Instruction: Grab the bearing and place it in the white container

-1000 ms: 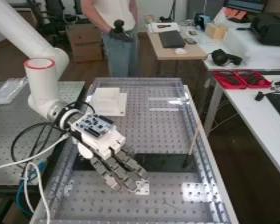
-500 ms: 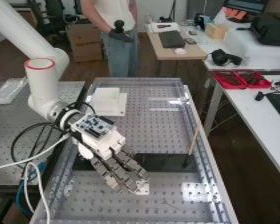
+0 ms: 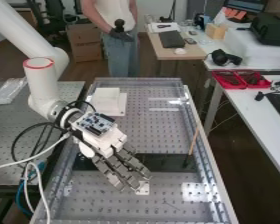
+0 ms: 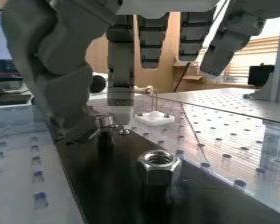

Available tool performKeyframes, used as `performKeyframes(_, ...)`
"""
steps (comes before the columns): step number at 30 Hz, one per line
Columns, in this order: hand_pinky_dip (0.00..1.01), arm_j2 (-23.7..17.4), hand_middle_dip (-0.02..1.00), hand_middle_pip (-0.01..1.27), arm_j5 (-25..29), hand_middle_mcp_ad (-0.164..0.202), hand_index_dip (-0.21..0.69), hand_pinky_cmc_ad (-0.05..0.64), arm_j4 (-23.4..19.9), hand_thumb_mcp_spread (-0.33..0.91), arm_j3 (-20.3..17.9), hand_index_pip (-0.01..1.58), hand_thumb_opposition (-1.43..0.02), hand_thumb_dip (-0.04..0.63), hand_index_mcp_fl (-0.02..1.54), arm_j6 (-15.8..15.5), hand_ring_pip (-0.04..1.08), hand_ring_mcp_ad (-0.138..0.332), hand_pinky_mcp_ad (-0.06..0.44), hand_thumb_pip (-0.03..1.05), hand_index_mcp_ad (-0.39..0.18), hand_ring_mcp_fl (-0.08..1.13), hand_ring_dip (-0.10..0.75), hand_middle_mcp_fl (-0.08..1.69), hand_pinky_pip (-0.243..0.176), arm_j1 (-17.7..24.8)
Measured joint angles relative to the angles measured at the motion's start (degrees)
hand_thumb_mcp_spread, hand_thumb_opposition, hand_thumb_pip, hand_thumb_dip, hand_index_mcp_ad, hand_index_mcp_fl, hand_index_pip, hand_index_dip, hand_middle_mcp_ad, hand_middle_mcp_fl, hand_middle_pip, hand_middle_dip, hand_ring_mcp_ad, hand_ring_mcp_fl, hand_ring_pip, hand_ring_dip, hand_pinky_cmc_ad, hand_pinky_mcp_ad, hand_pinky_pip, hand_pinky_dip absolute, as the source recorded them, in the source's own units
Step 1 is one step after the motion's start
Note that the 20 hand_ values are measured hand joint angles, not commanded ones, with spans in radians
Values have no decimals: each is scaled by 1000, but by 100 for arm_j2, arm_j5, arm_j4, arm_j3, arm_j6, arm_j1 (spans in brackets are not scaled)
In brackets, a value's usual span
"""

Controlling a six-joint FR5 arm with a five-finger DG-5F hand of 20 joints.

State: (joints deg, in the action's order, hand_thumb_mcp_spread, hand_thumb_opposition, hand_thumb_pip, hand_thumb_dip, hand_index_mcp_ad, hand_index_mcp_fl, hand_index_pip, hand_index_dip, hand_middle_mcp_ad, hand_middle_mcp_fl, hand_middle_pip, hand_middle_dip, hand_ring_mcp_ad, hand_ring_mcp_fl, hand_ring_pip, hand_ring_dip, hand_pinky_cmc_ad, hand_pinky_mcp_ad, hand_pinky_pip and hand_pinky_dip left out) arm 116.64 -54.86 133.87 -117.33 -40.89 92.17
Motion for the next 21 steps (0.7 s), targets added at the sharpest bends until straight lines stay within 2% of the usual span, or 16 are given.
performKeyframes(9, 478, -136, 188, 126, -102, 45, 63, 340, -56, 382, -9, 1543, -829, 281, 215, -72, 86, 176, 180, 660, -16, -2, 91, 44, -75, -46)
performKeyframes(21, 469, -594, 188, 126, -510, 45, 63, 340, -86, 382, -156, 1543, -829, 281, 215, -172, 86, 175, 182, 660, -16, -2, 93, 44, -75, 59)
